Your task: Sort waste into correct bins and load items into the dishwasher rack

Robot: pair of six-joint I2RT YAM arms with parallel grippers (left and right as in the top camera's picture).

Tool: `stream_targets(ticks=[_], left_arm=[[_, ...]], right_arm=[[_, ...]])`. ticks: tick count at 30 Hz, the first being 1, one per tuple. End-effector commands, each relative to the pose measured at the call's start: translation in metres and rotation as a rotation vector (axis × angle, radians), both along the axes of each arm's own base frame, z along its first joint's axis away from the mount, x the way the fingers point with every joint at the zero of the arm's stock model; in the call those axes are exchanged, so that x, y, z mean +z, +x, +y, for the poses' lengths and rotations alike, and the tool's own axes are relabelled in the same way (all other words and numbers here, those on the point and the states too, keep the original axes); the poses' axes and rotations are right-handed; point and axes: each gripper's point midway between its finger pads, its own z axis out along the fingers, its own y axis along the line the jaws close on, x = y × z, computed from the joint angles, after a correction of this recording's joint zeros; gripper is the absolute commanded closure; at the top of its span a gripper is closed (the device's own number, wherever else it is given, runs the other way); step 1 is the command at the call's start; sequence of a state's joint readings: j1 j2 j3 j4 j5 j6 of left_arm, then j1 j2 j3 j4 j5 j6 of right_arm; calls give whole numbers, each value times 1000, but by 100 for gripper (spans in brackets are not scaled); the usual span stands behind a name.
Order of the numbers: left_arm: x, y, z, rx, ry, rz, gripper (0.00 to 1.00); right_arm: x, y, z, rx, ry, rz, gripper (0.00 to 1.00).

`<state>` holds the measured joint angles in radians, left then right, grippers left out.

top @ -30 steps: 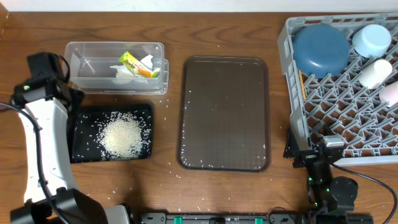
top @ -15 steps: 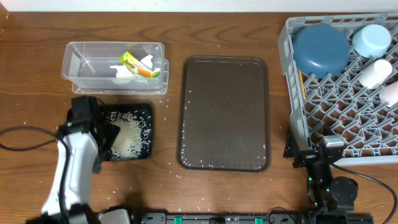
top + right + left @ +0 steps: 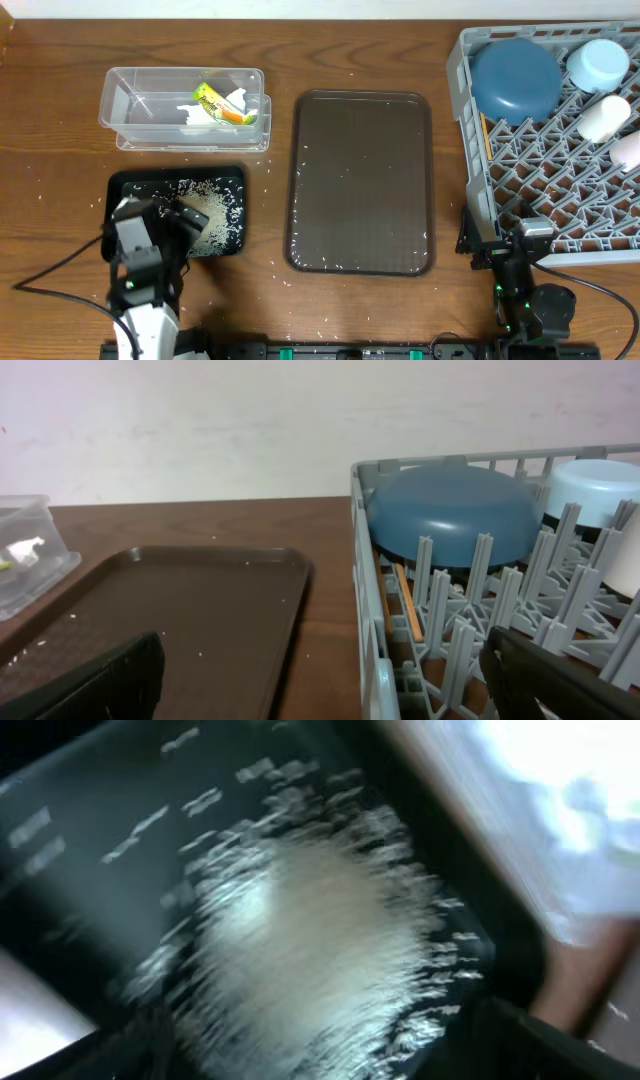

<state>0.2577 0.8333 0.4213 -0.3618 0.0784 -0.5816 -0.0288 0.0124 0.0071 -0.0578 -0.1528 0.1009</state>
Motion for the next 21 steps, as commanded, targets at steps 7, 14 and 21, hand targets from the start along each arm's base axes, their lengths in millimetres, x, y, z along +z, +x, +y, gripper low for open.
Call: stream_targets(ticks=[7, 14, 21], left_arm=[[-13, -2, -39, -337, 104, -210, 2], [-8, 1, -55, -403, 174, -349, 2], [3, 0, -63, -443, 243, -449, 2]], right_arm=[[0, 0, -3, -14, -13, -2, 1], [0, 0, -3, -15, -13, -2, 1], [0, 0, -3, -15, -13, -2, 1]])
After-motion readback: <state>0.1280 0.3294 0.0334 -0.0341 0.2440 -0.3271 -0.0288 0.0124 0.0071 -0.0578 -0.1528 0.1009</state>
